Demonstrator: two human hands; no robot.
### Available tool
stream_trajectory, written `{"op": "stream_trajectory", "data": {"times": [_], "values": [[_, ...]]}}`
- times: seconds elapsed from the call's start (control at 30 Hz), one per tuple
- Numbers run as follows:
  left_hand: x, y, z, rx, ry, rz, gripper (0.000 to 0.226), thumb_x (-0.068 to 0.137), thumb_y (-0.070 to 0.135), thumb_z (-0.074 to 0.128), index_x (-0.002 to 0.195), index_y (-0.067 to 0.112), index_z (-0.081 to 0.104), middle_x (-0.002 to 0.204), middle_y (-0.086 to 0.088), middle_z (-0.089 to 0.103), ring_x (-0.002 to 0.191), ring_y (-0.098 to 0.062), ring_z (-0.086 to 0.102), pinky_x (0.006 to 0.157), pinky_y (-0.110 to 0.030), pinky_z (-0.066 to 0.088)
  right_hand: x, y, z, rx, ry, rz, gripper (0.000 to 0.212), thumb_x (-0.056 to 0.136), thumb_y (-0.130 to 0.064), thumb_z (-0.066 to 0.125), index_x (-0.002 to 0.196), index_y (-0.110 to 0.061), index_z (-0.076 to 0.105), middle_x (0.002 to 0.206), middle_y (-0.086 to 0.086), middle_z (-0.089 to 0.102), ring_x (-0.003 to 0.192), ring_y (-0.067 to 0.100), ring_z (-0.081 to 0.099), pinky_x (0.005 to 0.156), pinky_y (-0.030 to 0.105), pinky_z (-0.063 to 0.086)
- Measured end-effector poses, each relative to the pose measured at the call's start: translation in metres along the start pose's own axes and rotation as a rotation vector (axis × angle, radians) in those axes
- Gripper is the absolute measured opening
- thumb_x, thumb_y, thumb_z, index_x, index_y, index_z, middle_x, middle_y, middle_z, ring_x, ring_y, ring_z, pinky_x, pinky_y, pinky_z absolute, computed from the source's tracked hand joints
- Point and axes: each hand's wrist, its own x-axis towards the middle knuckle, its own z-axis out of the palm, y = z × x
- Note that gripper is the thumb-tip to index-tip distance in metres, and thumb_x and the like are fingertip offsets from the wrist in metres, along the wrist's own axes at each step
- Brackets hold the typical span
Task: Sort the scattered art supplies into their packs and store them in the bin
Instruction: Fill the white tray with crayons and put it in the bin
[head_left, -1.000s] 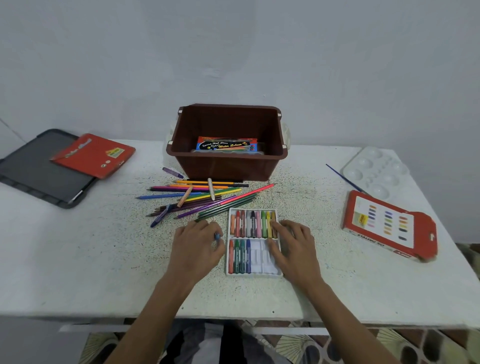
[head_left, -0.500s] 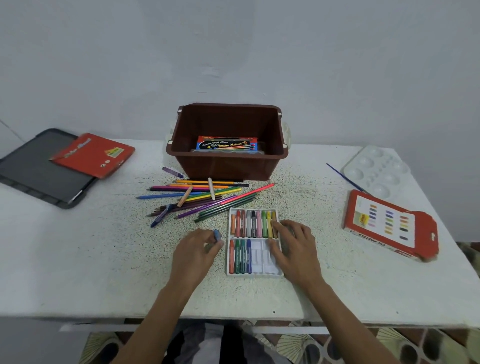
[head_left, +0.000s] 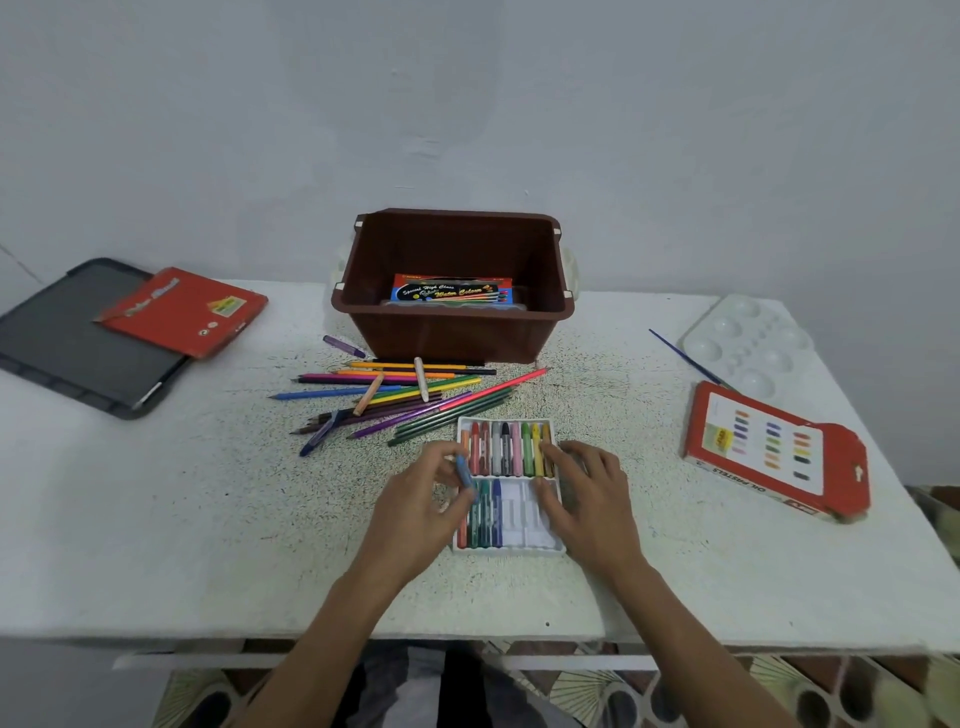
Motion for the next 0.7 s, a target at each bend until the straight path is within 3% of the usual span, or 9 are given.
{"op": "stream_trajectory", "data": {"times": [0.23, 0.3, 0.4, 0.57, 0.7], "values": [[0.007, 0.009, 0.013, 0.072, -0.271, 0.079, 0.047, 0.092, 0.024, 0.066, 0.119, 0.041, 0.031, 0.097, 0.013, 0.062, 0.084, 0.002, 0.06, 0.069, -0.01, 0.04, 0.0, -0.001, 0.0, 0.0, -0.004, 0.006, 0.047, 0.095, -0.051, 0.044, 0.132, -0.025, 0.058, 0.128, -0.004, 0.056, 0.118, 0.019, 0.044, 0.094, 0.039, 0.042], [0.008, 0.009, 0.018, 0.106, -0.278, 0.113, 0.043, 0.092, 0.026, 0.066, 0.119, 0.039, 0.035, 0.098, 0.015, 0.06, 0.089, -0.001, 0.058, 0.079, -0.018, 0.042, 0.0, -0.001, 0.001, -0.003, -0.001, 0.003, 0.048, 0.095, -0.052, 0.043, 0.132, -0.025, 0.058, 0.128, -0.003, 0.056, 0.118, 0.018, 0.044, 0.095, 0.039, 0.042], [0.009, 0.005, 0.027, 0.22, -0.23, 0.175, 0.035, 0.092, 0.033, 0.062, 0.122, 0.034, 0.044, 0.108, 0.016, 0.055, 0.105, -0.006, 0.047, 0.096, -0.034, 0.036, 0.0, -0.001, 0.001, 0.004, 0.003, 0.006, 0.048, 0.095, -0.052, 0.043, 0.132, -0.025, 0.058, 0.128, -0.004, 0.056, 0.118, 0.018, 0.044, 0.095, 0.038, 0.041], [0.01, -0.004, 0.041, 0.336, -0.063, 0.225, 0.036, 0.095, 0.047, 0.054, 0.128, 0.033, 0.05, 0.123, 0.013, 0.041, 0.12, -0.007, 0.032, 0.094, -0.023, 0.021, 0.0, -0.001, 0.001, 0.012, 0.014, -0.007, 0.048, 0.095, -0.052, 0.044, 0.132, -0.024, 0.059, 0.126, -0.003, 0.056, 0.117, 0.019, 0.045, 0.093, 0.039, 0.043], [0.012, -0.011, 0.048, 0.376, 0.023, 0.19, 0.045, 0.09, 0.052, 0.059, 0.13, 0.033, 0.051, 0.124, 0.008, 0.041, 0.119, -0.013, 0.035, 0.092, -0.026, 0.023, 0.0, 0.0, 0.001, 0.013, 0.018, -0.011, 0.048, 0.095, -0.052, 0.045, 0.132, -0.024, 0.059, 0.126, -0.003, 0.057, 0.116, 0.019, 0.046, 0.093, 0.039, 0.043]]}}
